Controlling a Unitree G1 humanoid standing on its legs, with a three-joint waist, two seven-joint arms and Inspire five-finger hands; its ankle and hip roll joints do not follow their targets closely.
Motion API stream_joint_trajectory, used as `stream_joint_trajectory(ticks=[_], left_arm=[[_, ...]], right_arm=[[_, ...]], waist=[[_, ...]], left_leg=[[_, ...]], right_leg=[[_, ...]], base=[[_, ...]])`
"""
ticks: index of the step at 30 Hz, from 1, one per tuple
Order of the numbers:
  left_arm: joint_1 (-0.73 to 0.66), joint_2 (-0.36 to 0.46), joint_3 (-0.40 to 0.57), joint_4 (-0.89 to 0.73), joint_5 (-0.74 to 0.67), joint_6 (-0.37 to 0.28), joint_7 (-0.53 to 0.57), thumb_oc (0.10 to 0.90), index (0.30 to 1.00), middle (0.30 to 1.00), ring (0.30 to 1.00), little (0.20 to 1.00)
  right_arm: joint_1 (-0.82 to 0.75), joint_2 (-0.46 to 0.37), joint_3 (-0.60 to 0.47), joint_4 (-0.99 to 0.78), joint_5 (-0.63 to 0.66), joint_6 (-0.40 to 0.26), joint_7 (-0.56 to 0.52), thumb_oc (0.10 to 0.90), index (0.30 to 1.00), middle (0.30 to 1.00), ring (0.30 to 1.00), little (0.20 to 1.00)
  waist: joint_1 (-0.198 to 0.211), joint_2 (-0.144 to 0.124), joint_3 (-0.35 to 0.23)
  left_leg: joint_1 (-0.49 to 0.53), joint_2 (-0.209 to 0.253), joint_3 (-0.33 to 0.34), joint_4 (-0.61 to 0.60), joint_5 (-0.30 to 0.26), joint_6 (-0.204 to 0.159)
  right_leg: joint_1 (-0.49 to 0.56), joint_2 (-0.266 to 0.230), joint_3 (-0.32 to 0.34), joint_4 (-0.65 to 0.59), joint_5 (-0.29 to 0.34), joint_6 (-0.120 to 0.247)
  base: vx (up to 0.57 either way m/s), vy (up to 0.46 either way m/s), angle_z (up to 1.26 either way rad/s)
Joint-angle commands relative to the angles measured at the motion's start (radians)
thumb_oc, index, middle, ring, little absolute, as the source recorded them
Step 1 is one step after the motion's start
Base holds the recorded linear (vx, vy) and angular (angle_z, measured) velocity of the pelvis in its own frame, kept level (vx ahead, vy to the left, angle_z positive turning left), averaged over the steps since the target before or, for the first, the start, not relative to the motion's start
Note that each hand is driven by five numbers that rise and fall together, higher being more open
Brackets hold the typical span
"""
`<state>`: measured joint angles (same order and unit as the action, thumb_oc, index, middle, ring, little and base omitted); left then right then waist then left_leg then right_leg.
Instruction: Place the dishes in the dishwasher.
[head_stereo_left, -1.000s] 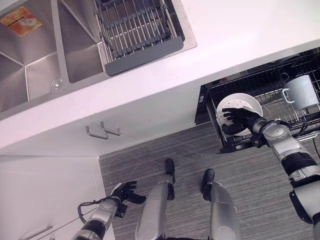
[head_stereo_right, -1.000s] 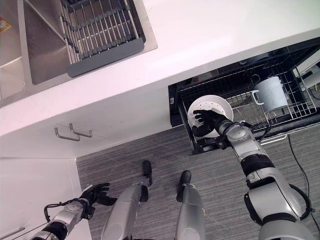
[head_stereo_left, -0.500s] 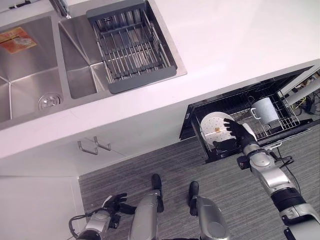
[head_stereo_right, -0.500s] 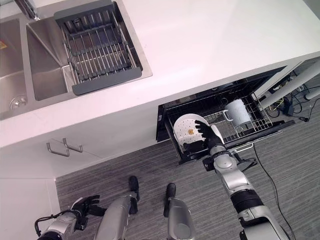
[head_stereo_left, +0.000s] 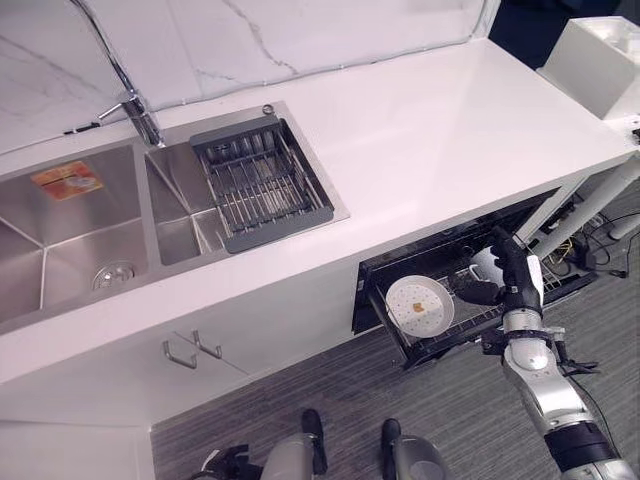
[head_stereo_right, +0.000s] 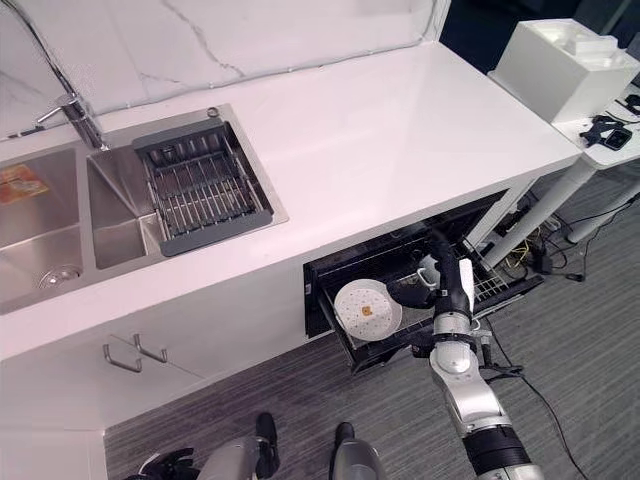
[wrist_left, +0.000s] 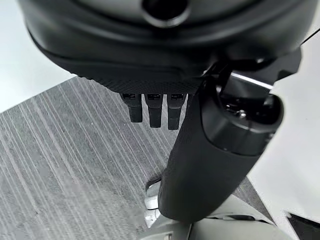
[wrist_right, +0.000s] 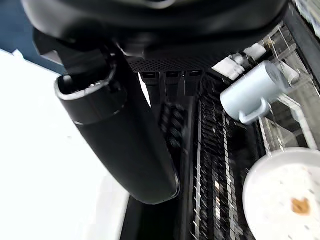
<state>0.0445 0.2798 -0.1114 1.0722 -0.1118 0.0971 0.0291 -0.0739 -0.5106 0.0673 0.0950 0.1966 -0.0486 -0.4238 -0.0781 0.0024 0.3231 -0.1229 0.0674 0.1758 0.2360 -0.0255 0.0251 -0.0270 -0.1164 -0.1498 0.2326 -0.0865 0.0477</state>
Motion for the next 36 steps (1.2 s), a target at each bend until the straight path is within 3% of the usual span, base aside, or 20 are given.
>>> stream_joint_trajectory(ticks=[1, 9, 11, 18, 20, 22, 24, 26, 29, 30, 36], left_arm=[[0.031, -0.011, 0.001, 0.002, -0.002, -0.032, 0.015, 0.800, 0.900, 0.900, 0.900, 0.900], [0.069, -0.031, 0.029, 0.048, -0.040, -0.072, 0.015, 0.800, 0.900, 0.900, 0.900, 0.900], [0.073, -0.030, 0.025, 0.059, -0.056, -0.089, 0.012, 0.800, 0.900, 0.900, 0.900, 0.900], [0.044, -0.018, 0.000, 0.055, -0.118, -0.094, 0.010, 0.800, 0.900, 0.900, 0.900, 0.900], [0.034, -0.015, -0.014, 0.059, -0.136, -0.096, 0.014, 0.800, 0.900, 0.900, 0.900, 0.900], [0.014, -0.012, -0.040, 0.071, -0.157, -0.101, 0.018, 0.800, 0.900, 0.900, 0.900, 0.900], [0.007, -0.012, -0.056, 0.080, -0.174, -0.104, 0.020, 0.800, 0.900, 0.900, 0.900, 0.900], [-0.009, -0.017, -0.080, 0.093, -0.197, -0.102, 0.029, 0.800, 0.900, 0.900, 0.900, 0.900], [-0.016, -0.023, -0.098, 0.109, -0.198, -0.104, 0.028, 0.800, 0.900, 0.900, 0.900, 0.900], [-0.016, -0.025, -0.104, 0.111, -0.196, -0.101, 0.026, 0.800, 0.900, 0.900, 0.900, 0.900], [-0.015, -0.032, -0.122, 0.124, -0.193, -0.093, 0.023, 0.800, 0.900, 0.900, 0.900, 0.900]], right_arm=[[-0.057, -0.056, -0.108, -0.113, -0.056, -0.189, -0.109, 0.800, 0.900, 0.900, 0.900, 0.900], [0.094, -0.042, -0.290, -0.081, -0.079, -0.363, -0.402, 0.800, 0.900, 0.900, 0.900, 0.900], [0.123, -0.021, -0.339, -0.036, -0.018, -0.416, -0.454, 0.800, 0.900, 0.900, 0.900, 0.900], [0.133, 0.008, -0.408, 0.102, 0.129, -0.497, -0.506, 0.800, 0.900, 0.900, 0.900, 0.900], [0.124, 0.021, -0.413, 0.149, 0.231, -0.520, -0.482, 0.800, 0.900, 0.900, 0.900, 0.900], [0.100, 0.056, -0.413, 0.270, 0.460, -0.558, -0.367, 0.800, 0.900, 0.900, 0.900, 0.900], [0.079, 0.071, -0.404, 0.336, 0.567, -0.544, -0.296, 0.800, 0.900, 0.900, 0.900, 0.900], [0.027, 0.102, -0.369, 0.469, 0.766, -0.482, -0.155, 0.800, 0.900, 0.900, 0.900, 0.900], [-0.021, 0.144, -0.325, 0.572, 0.948, -0.426, 0.022, 0.800, 0.900, 0.900, 0.900, 0.900], [-0.042, 0.159, -0.305, 0.589, 1.039, -0.381, 0.110, 0.800, 0.900, 0.900, 0.900, 0.900], [-0.103, 0.186, -0.248, 0.639, 1.218, -0.246, 0.251, 0.800, 0.900, 0.900, 0.900, 0.900]], waist=[[-0.024, 0.015, -0.032], [-0.068, 0.015, -0.028], [-0.079, 0.018, -0.025], [-0.076, 0.027, -0.001], [-0.071, 0.030, 0.007], [-0.063, 0.040, 0.023], [-0.057, 0.045, 0.030], [-0.040, 0.054, 0.042], [-0.024, 0.066, 0.049], [-0.020, 0.074, 0.052], [-0.006, 0.104, 0.052]], left_leg=[[0.048, 0.050, -0.032, 0.064, -0.170, -0.019], [0.069, 0.052, -0.016, 0.064, -0.184, -0.015], [0.071, 0.052, -0.015, 0.064, -0.184, -0.015], [0.055, 0.038, -0.025, 0.064, -0.175, -0.011], [0.049, 0.035, -0.028, 0.064, -0.171, -0.011], [0.044, 0.027, -0.035, 0.064, -0.161, -0.013], [0.045, 0.023, -0.038, 0.064, -0.156, -0.015], [0.043, 0.013, -0.045, 0.064, -0.142, -0.018], [0.048, 0.007, -0.056, 0.064, -0.134, -0.019], [0.050, 0.004, -0.060, 0.064, -0.130, -0.020], [0.051, -0.010, -0.070, 0.064, -0.126, -0.019]], right_leg=[[-0.006, 0.022, 0.034, 0.067, -0.107, 0.012], [0.003, 0.036, 0.033, 0.067, -0.121, -0.003], [0.005, 0.042, 0.028, 0.067, -0.123, -0.010], [-0.023, 0.040, 0.006, 0.111, -0.143, -0.029], [-0.029, 0.038, -0.002, 0.120, -0.148, -0.034], [-0.035, 0.037, -0.016, 0.141, -0.158, -0.048], [-0.034, 0.035, -0.023, 0.151, -0.164, -0.055], [-0.035, 0.031, -0.035, 0.176, -0.176, -0.070], [-0.030, 0.028, -0.045, 0.187, -0.180, -0.076], [-0.030, 0.026, -0.049, 0.193, -0.181, -0.078], [-0.038, 0.018, -0.060, 0.215, -0.191, -0.076]], base=[[0.02, 0.025, -0.04], [0.02, 0.009, -0.04], [0.03, 0.009, -0.04], [-0.01, -0.007, -0.01], [-0.08, -0.032, 0.01], [-0.06, -0.024, 0.08], [-0.01, -0.009, 0.19], [0.00, 0.000, 0.16], [0.05, 0.018, 0.19], [0.07, 0.053, 0.26], [0.06, 0.066, 0.15]])
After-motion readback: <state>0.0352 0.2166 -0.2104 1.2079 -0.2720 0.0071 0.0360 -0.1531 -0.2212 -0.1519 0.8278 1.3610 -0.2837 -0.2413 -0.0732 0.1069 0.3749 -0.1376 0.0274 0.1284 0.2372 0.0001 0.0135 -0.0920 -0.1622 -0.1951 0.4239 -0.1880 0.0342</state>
